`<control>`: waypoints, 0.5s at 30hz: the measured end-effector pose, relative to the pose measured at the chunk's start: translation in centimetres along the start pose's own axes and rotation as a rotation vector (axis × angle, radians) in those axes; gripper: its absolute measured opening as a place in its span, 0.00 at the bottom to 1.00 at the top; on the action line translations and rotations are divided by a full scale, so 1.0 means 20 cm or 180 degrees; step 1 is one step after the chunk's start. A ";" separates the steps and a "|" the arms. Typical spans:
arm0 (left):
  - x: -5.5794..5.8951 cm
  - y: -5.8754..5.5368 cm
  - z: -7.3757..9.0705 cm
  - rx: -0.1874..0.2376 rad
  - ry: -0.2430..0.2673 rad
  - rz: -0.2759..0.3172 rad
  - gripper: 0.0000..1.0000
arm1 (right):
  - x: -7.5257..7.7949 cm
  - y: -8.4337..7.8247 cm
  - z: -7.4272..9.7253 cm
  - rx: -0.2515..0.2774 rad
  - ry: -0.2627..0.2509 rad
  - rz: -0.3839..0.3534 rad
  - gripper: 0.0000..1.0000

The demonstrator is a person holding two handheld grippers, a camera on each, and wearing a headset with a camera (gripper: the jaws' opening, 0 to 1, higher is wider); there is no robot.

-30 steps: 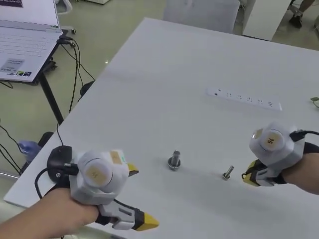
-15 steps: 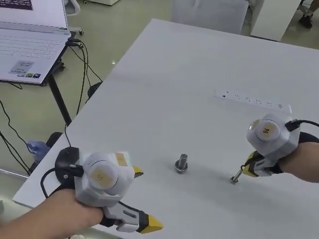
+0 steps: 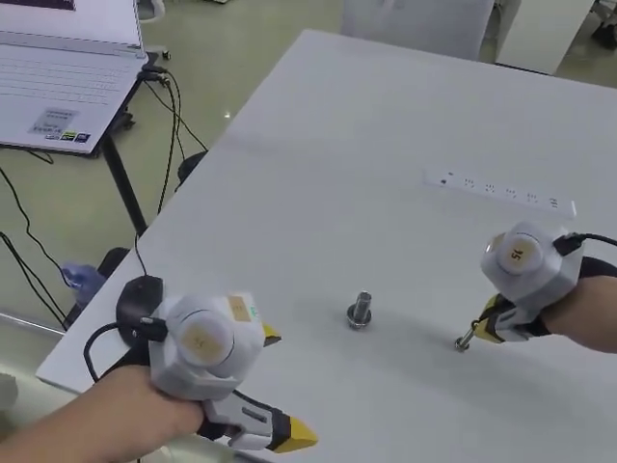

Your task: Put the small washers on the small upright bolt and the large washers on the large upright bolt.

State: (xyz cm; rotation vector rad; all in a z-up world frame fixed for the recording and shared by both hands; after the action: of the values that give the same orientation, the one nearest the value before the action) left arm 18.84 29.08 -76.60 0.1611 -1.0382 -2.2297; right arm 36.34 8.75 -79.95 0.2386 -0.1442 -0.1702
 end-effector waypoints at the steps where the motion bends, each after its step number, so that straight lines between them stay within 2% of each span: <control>1: 0.00 0.00 0.00 -0.0002 -0.0001 0.0001 0.73 | 0.00 0.00 0.00 -0.0006 0.0005 0.0004 0.12; 15: -0.02 -0.03 0.01 -0.0018 0.0006 0.0053 0.71 | -0.02 0.00 -0.08 -0.0083 0.0049 0.0081 0.12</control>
State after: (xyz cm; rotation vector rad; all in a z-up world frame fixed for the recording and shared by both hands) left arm 18.83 29.63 -76.96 0.1515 -1.0284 -2.2169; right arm 36.29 9.10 -81.62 0.2119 -0.1296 -0.1450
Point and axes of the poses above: the centre of the closed fingertips' face, and the gripper's own axes: z roughly backward along the fingers, x roughly to its right, y roughly out of its top, the point moved 2 cm from there along z, roughly backward along the fingers, and after that the axes turned 3 degrees about -y, right-handed, at the moved point
